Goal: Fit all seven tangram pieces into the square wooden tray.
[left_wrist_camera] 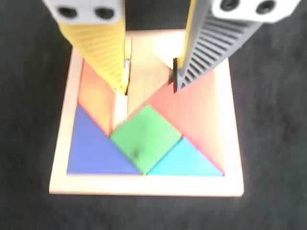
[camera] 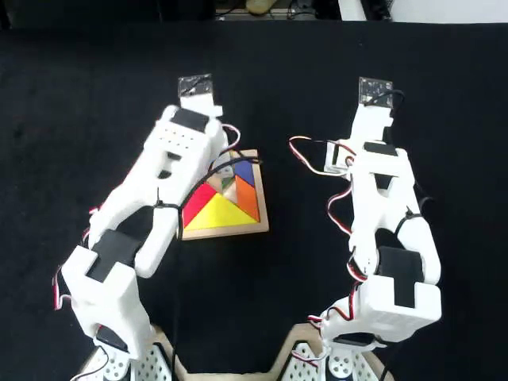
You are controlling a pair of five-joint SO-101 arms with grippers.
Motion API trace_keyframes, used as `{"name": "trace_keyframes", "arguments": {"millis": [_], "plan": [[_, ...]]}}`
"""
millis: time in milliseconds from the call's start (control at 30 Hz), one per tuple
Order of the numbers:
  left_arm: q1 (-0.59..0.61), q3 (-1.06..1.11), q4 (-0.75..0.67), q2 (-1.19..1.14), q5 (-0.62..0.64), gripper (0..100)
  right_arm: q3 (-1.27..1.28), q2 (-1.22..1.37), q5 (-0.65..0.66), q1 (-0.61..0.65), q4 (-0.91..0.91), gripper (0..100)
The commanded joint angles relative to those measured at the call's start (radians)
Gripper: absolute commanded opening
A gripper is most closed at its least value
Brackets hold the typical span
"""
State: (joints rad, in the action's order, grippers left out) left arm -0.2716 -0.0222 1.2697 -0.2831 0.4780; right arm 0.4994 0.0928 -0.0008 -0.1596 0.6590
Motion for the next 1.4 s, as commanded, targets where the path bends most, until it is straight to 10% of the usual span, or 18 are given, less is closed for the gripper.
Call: {"name": "trace_keyframes", "arguments": {"millis": [0, 1367], "plan": [[-0.013, 0.064, -0.138, 0.06, 0.021, 8, -0.05, -0.002, 0.011, 0.009, -0.012, 1.1], [-0.088, 0.085, -0.057, 0.08, 0.061, 32, -0.05, -0.007, 0.011, 0.014, -0.012, 1.1]]}}
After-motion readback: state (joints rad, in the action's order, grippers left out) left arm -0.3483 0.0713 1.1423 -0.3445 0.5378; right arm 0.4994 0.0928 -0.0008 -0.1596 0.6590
